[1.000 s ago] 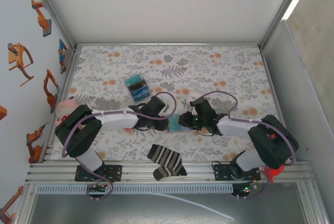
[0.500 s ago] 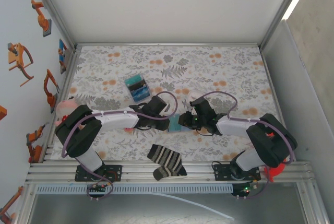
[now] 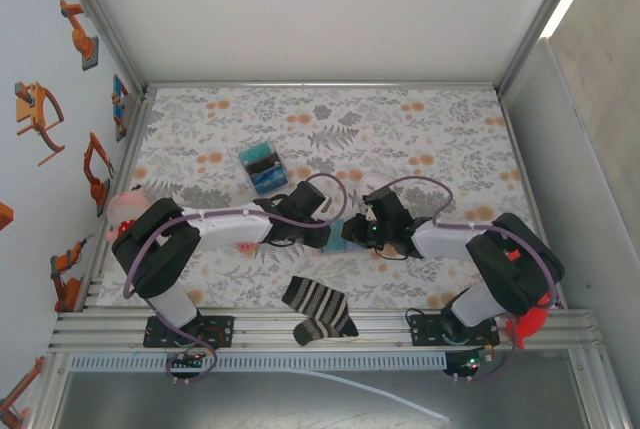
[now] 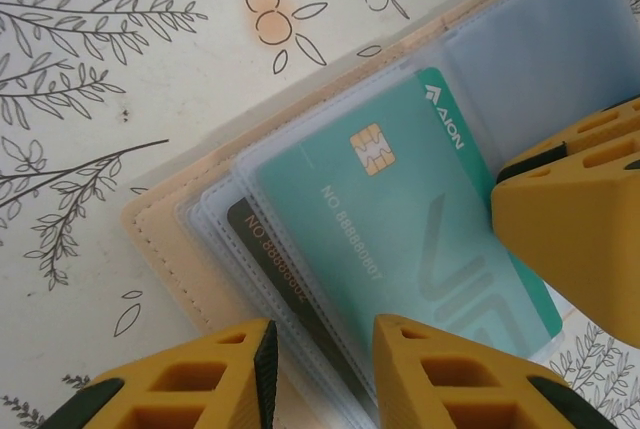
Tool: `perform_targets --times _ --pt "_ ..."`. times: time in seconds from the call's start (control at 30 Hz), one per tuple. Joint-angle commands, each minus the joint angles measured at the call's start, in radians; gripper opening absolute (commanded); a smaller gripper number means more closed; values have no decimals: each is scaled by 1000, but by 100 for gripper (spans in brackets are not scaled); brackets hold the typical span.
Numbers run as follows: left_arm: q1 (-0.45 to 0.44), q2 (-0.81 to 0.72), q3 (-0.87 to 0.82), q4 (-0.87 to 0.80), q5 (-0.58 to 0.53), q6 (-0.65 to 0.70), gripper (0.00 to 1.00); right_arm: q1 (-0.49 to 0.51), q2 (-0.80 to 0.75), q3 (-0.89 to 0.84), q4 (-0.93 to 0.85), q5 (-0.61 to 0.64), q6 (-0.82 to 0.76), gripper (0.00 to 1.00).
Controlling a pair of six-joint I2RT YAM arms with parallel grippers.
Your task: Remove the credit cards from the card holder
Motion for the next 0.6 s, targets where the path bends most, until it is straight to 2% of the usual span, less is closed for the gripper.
perform_targets --times 0.0,0.43,0.57 --pt "-8 19 28 -52 -18 33 31 4 21 -16 54 -7 23 16" --pt "-15 47 38 -91 -28 37 25 3 47 -26 103 -29 46 15" --pt "-14 49 41 -91 -27 36 22 3 47 -25 102 -30 46 9"
